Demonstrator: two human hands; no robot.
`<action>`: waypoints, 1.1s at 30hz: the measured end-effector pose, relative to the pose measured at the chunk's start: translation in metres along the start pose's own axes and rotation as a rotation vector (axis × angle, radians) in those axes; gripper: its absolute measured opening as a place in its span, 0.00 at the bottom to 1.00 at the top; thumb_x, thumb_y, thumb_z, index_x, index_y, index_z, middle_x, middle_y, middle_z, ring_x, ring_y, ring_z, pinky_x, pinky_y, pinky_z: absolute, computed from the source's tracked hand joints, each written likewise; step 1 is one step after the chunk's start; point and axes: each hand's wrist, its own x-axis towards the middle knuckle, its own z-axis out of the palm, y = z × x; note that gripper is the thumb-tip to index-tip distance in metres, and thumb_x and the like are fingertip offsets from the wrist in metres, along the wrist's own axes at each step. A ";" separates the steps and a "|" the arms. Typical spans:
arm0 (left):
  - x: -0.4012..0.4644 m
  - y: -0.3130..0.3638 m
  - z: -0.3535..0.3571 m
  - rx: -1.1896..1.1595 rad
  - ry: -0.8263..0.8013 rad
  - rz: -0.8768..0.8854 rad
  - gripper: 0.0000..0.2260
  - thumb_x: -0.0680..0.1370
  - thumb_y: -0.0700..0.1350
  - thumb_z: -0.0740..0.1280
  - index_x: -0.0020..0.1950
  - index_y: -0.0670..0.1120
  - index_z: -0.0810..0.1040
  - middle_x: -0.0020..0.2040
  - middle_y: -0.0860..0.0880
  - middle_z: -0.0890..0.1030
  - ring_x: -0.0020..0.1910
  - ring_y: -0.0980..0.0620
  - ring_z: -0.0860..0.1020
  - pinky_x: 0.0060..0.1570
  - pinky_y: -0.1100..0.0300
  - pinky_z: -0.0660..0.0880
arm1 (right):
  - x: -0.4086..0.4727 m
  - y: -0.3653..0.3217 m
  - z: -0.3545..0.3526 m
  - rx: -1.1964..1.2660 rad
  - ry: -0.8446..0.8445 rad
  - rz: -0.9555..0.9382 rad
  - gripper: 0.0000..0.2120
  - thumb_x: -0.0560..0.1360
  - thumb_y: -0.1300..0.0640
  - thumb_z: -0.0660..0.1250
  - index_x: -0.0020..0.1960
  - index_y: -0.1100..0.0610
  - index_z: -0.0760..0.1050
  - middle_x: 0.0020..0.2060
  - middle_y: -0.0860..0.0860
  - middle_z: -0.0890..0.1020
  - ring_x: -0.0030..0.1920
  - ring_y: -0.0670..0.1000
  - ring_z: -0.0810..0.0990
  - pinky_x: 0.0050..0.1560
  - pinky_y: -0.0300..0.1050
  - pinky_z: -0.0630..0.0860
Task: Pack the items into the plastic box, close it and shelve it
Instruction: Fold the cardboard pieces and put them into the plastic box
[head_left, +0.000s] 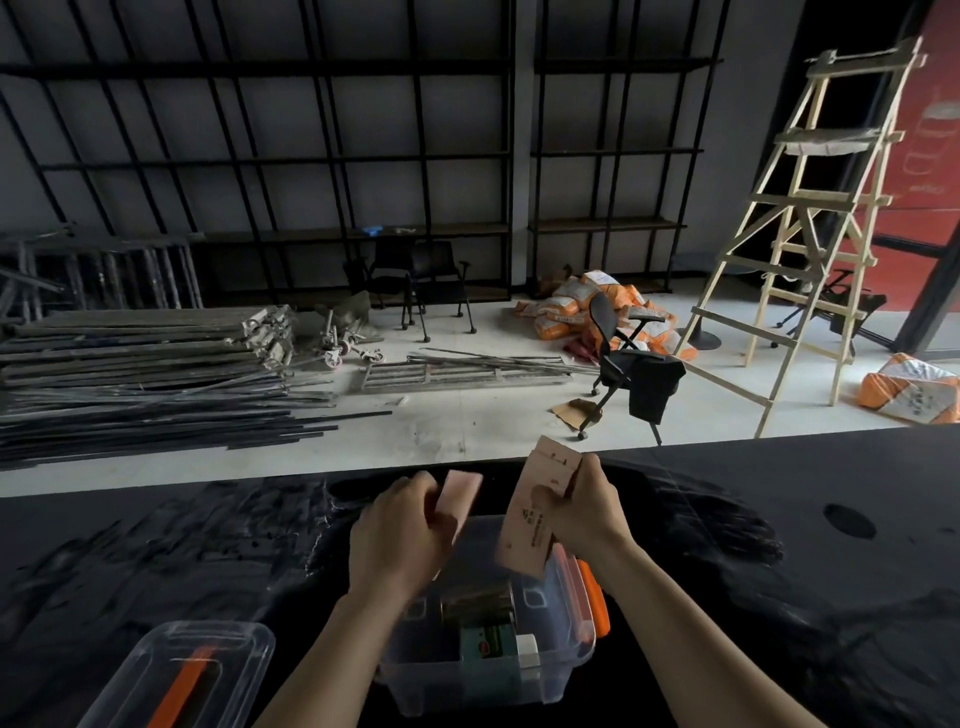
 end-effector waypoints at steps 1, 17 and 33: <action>0.004 0.000 -0.005 -0.077 0.054 -0.038 0.05 0.75 0.51 0.69 0.45 0.53 0.73 0.42 0.55 0.80 0.41 0.49 0.81 0.36 0.56 0.71 | -0.001 -0.003 0.002 0.016 0.005 -0.002 0.16 0.74 0.61 0.69 0.59 0.58 0.67 0.52 0.54 0.82 0.50 0.56 0.82 0.41 0.50 0.82; 0.009 -0.004 -0.019 -0.484 0.015 0.003 0.17 0.79 0.43 0.70 0.66 0.55 0.75 0.62 0.52 0.75 0.61 0.51 0.78 0.60 0.55 0.78 | -0.011 -0.027 0.043 0.336 -0.216 -0.107 0.14 0.73 0.72 0.64 0.48 0.54 0.78 0.40 0.52 0.86 0.41 0.53 0.85 0.41 0.48 0.83; -0.002 0.013 -0.012 -0.609 -0.294 -0.122 0.22 0.81 0.45 0.62 0.74 0.61 0.68 0.61 0.53 0.83 0.57 0.51 0.83 0.59 0.47 0.80 | -0.016 -0.033 0.062 0.555 -0.239 0.006 0.10 0.79 0.59 0.65 0.59 0.51 0.70 0.49 0.56 0.84 0.50 0.56 0.84 0.52 0.59 0.82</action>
